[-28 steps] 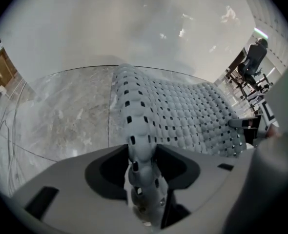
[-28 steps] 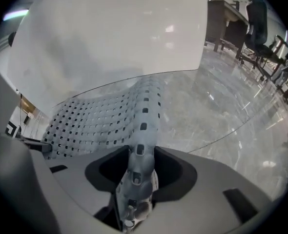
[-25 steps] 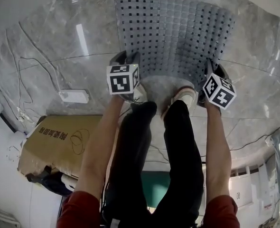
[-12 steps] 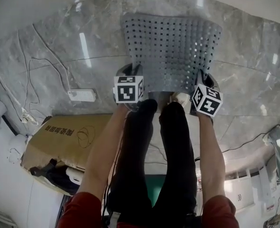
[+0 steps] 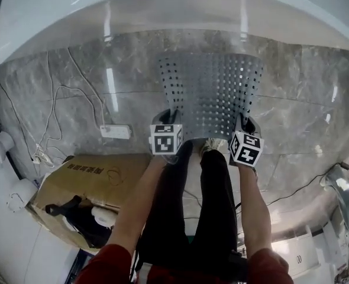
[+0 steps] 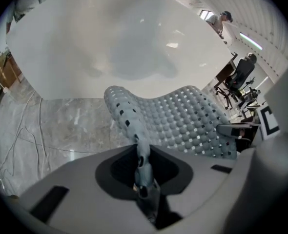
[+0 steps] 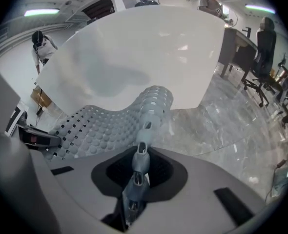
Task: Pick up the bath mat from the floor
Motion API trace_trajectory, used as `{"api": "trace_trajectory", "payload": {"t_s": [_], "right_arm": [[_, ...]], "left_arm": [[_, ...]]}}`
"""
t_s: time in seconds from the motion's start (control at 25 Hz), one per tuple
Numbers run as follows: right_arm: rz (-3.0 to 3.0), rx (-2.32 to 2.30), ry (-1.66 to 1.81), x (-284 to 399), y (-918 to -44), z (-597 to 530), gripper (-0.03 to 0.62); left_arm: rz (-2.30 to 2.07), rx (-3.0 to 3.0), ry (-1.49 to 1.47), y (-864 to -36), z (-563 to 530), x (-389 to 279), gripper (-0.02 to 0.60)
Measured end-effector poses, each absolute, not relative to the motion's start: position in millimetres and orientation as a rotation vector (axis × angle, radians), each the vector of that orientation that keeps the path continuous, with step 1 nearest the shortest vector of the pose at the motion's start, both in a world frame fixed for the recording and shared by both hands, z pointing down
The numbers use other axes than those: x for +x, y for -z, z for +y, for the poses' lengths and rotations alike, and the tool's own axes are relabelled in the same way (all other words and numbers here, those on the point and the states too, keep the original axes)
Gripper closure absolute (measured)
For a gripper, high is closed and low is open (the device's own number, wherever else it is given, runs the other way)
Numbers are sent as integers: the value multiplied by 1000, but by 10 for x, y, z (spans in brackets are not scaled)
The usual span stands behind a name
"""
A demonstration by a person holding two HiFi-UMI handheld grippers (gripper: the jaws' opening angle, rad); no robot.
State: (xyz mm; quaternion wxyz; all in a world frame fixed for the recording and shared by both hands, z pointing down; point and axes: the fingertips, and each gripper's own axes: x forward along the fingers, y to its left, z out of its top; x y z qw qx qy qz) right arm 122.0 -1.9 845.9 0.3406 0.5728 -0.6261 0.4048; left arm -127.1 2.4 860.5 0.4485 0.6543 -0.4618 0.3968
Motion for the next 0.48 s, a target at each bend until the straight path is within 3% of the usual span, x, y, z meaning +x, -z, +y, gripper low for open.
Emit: {"api": "trace_trajectory", "payload": {"t_s": [0.48], "right_arm": [[-1729,1575,-965,1278,-6568,-2,537]], "left_arm": [[-1229,1737,-898,-6703,-52,-1236,518]]}}
